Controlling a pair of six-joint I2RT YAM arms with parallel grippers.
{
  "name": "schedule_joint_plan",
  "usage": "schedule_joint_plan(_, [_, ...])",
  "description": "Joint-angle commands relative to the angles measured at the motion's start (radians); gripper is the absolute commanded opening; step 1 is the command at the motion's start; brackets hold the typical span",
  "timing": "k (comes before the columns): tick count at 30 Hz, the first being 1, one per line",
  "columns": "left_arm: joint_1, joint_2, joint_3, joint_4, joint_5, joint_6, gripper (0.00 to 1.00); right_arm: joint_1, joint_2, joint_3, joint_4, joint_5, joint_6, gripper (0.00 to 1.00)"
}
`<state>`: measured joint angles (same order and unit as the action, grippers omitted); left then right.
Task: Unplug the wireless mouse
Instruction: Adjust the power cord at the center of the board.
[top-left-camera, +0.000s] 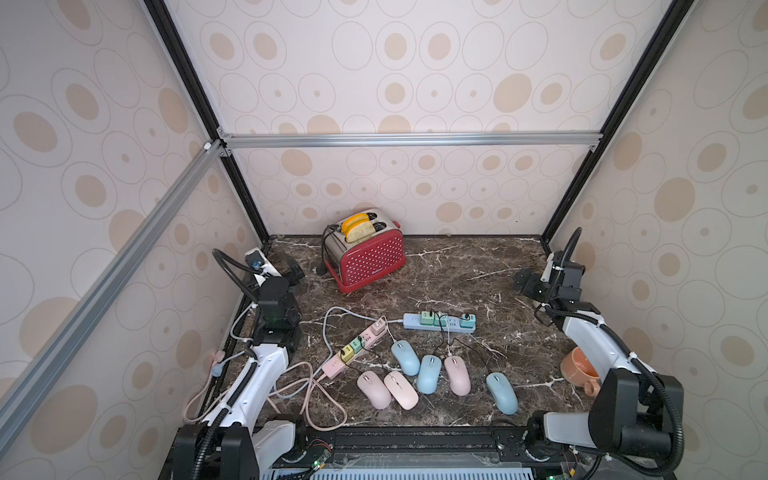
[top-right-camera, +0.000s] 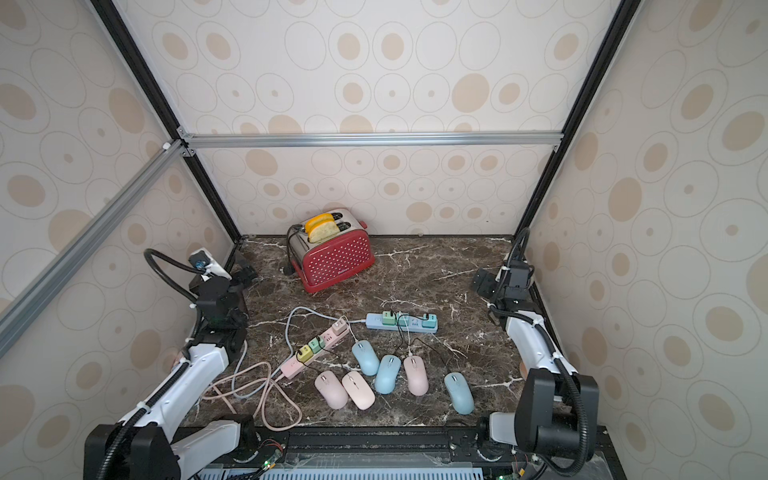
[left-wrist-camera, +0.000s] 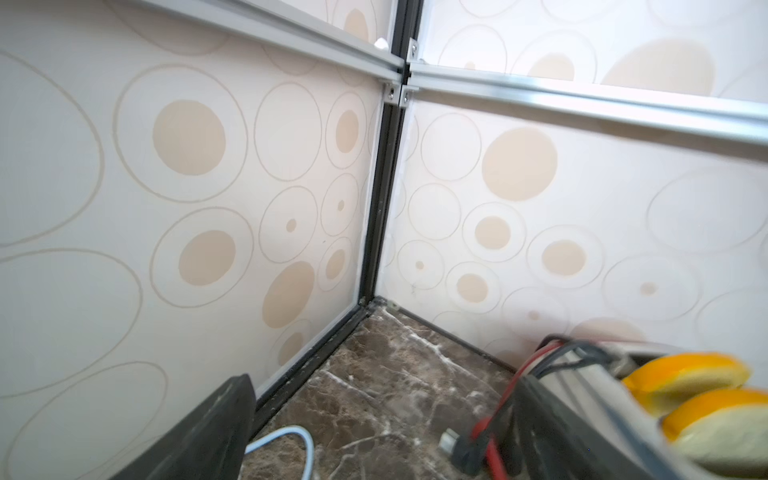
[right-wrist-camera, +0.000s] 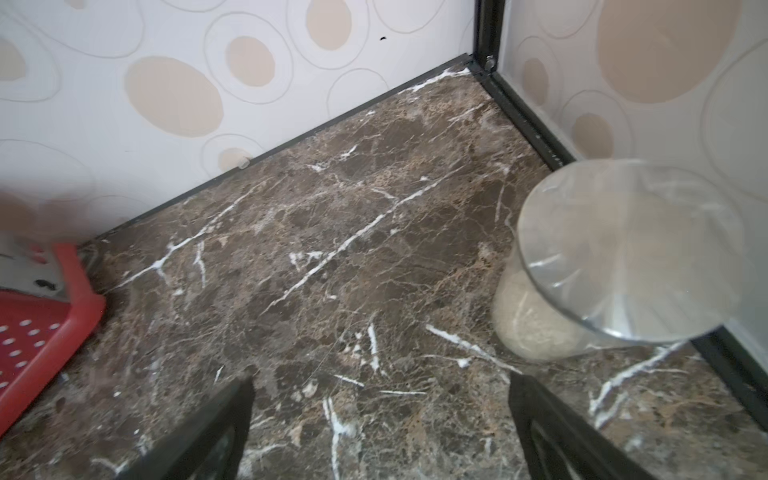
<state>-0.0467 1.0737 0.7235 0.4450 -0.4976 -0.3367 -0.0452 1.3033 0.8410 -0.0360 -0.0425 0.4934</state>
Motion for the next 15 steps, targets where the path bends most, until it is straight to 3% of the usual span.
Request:
schedule_joint_plan(1, [-0.002,-0.043,0.147,-0.354,-0.015,-0.289,0.99,0.003,-0.064,-0.018,0.069,-0.072,0.057,1.00])
schedule_joint_plan(4, [0.004,-0.060,0.182,-0.378,0.121,-0.328,0.99,0.000,-0.041,0.038,-0.015,-0.169,0.069,1.00])
schedule_joint_plan(7, [0.003,-0.088,0.147,-0.277,0.248,-0.367,0.99,-0.001,0.002,0.106,-0.082,-0.361,0.010,1.00])
schedule_joint_plan(10, [0.003,-0.116,0.120,-0.199,0.364,-0.424,0.99,0.000,0.016,0.115,-0.096,-0.431,0.029,1.00])
schedule_joint_plan(15, [-0.011,-0.027,0.338,-0.516,0.638,-0.420,0.89,0.035,-0.011,0.105,-0.154,-0.459,0.026,0.96])
